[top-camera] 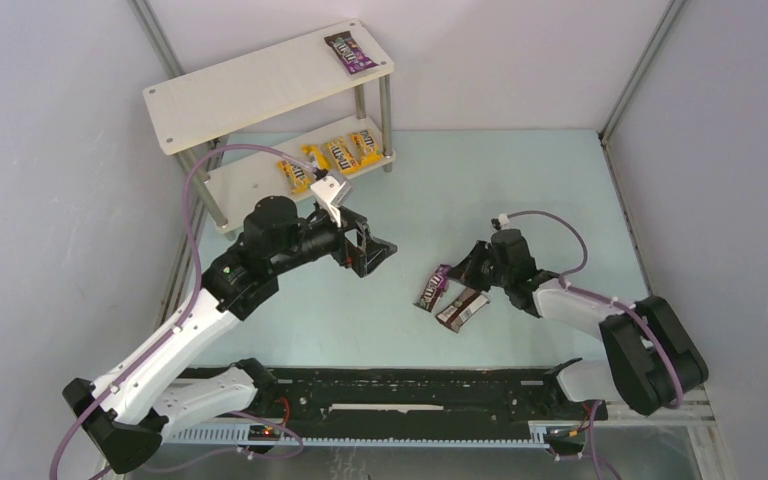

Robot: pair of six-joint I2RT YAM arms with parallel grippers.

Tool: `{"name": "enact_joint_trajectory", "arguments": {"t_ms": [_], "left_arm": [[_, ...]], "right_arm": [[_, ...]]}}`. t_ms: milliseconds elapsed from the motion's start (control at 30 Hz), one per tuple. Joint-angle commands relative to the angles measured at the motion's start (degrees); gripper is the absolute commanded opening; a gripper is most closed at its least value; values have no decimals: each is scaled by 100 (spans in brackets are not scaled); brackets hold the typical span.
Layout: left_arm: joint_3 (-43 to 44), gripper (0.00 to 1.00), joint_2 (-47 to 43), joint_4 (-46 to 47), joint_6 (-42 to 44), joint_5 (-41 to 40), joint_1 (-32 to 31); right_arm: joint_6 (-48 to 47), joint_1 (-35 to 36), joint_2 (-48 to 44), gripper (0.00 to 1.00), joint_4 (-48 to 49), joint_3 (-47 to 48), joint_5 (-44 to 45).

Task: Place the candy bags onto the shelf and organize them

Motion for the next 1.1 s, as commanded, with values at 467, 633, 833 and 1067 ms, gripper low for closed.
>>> {"name": "enact_joint_trajectory", "arguments": {"t_ms": [467,633,833,1067], "left_arm": [[-458,100,-476,1092,-685,59,-38],[-1240,100,-540,2367,-1965,730,-33],[-1843,100,-194,3904,-3266,1469,-36],[-2137,100,-121,4681,-3607,1923,-32]], "right_arm": [[-1131,304,-3418,0,-169,491,-1602],[-1111,275,-4183,0,-571,625,-1769],[-511,116,-4512,0,-48,667,-2088],[580,-65,-4287,0,1042,667,-2597]]}}
